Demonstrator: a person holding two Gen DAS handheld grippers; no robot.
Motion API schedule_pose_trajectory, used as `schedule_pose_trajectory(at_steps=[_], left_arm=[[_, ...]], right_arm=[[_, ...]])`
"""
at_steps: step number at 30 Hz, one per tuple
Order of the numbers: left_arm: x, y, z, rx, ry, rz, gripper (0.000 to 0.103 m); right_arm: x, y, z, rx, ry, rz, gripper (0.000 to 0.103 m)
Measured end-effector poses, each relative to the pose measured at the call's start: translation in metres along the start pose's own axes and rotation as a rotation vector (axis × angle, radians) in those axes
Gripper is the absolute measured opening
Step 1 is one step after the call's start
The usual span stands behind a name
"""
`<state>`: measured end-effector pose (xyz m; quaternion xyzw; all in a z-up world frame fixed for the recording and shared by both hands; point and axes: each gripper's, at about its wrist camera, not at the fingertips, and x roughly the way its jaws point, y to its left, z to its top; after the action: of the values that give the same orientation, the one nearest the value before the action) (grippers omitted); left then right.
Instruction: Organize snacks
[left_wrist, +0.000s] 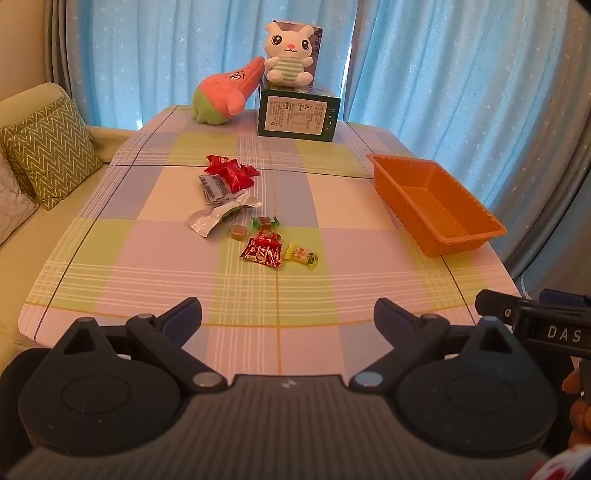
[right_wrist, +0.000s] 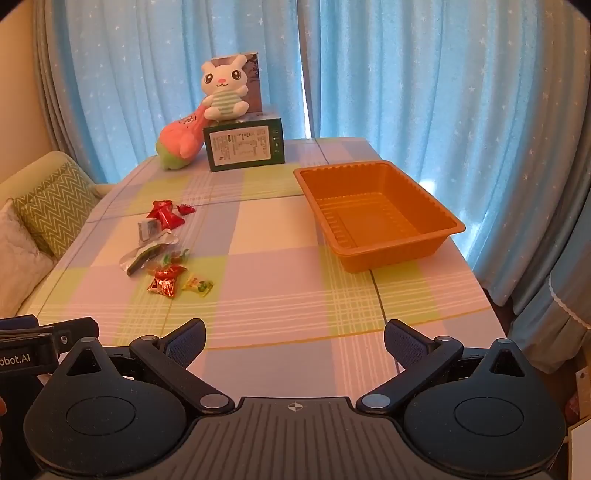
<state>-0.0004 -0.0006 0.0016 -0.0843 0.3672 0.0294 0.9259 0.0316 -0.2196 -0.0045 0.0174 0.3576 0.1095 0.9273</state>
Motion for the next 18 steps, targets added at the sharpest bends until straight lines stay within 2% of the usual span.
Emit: schedule_pose_trajectory(at_steps=[18], left_arm=[[-0.0001, -0.0010, -0.0008, 0.003, -0.002, -0.002, 0.099]], right_arm=[[-0.0005, 0.0025, -0.0009, 0.010, 0.000, -0.004, 0.103]])
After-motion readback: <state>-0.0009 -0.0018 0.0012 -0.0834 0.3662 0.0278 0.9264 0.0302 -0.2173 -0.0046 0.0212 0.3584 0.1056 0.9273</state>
